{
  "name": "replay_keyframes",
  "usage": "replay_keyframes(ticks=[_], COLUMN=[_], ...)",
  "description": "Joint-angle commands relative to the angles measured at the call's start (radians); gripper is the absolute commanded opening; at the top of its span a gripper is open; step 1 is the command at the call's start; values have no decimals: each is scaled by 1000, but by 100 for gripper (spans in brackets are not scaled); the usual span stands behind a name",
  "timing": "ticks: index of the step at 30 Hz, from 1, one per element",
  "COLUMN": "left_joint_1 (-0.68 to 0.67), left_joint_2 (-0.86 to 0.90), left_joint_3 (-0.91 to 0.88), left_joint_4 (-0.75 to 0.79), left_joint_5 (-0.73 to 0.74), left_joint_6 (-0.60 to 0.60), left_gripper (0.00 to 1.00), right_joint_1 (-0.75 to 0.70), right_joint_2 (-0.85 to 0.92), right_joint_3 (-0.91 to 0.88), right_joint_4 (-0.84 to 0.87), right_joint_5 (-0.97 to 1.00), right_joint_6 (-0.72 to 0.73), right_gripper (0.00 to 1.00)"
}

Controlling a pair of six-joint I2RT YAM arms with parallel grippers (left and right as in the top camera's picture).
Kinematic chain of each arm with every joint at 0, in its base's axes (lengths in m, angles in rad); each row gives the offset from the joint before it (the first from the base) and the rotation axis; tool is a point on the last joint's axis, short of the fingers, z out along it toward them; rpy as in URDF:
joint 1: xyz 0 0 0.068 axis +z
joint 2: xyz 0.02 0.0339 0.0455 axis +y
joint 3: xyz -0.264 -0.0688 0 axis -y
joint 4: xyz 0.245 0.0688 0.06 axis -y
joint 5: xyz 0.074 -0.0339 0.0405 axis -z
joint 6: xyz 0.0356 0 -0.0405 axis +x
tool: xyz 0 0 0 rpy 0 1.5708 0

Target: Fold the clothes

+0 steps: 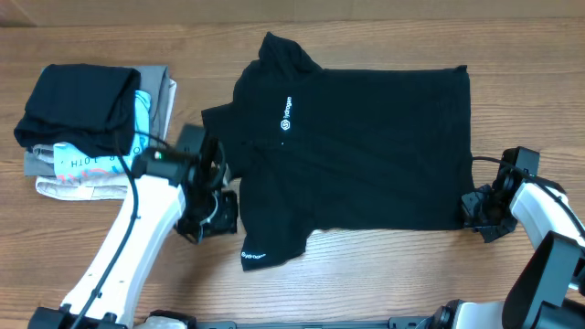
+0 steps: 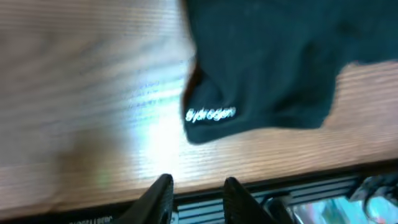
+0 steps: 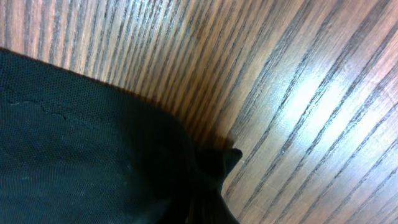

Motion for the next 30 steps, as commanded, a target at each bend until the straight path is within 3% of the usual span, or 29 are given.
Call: replay_keyframes(ticks=[1, 6, 15, 19, 30], left_joint_1=[-13, -38, -163, -221, -229], left_joint_2=[-5, -4, -2, 11, 95], left_joint_3=[-169, -307, -333, -333, -333], left_joint_4=[102, 264, 386, 394, 409], left_joint_5=[47, 93, 24, -80, -116], left_joint_6=[-56, -58, -88, -193, -303], left_gripper=[33, 37, 52, 53, 53], right_joint_1=[-3, -3, -3, -3, -3], right_joint_2=[3, 3, 3, 3, 3], right_joint_3=[-27, -27, -27, -27, -27], right_joint_4=[21, 26, 24, 21, 21], right_joint_5=[-12, -12, -12, -12, -12], right_joint_6=[-7, -7, -7, -7, -7], right_gripper=[4, 4, 4, 4, 4])
